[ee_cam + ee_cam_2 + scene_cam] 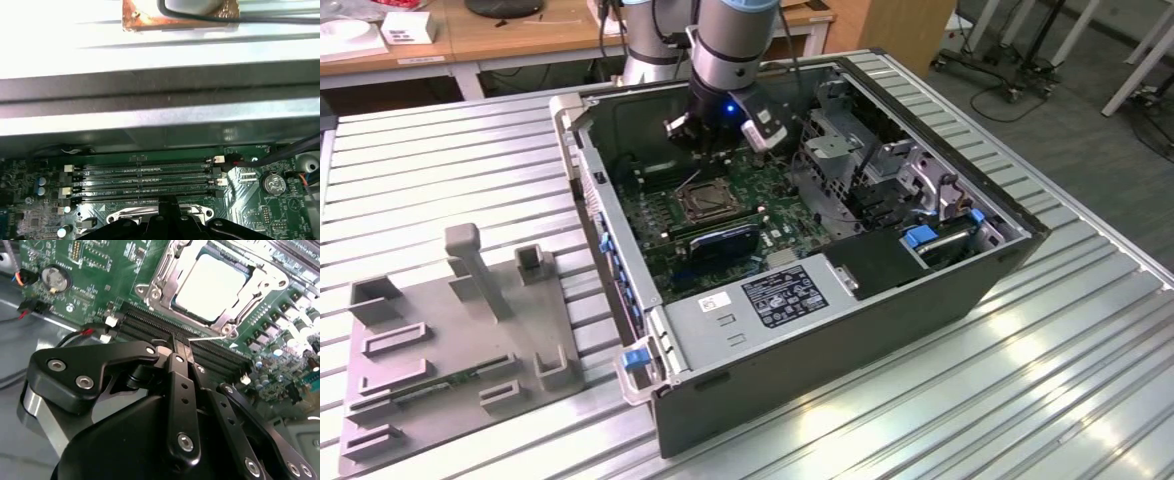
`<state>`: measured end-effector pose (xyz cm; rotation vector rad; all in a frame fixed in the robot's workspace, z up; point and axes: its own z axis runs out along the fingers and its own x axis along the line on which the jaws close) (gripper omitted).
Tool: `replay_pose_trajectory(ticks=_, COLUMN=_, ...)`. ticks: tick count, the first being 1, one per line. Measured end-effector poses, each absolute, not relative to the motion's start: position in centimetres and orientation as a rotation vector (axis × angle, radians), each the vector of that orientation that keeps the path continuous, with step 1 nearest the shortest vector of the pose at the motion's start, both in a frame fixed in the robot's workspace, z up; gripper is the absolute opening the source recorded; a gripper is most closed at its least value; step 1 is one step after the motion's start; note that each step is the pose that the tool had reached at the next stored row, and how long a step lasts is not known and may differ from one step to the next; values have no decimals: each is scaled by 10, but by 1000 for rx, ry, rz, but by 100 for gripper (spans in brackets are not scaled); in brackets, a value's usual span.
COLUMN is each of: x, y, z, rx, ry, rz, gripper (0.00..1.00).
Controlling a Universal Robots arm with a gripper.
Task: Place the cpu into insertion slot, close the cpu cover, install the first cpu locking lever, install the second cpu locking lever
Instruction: 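Install the first cpu locking lever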
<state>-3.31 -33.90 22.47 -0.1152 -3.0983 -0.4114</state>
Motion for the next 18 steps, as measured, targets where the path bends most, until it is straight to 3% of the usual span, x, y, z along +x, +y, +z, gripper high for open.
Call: replay_pose_trajectory(ticks=18, x=-33, y=-339, z=228, rx=-115, ry=-3090, rz=-463, gripper=11)
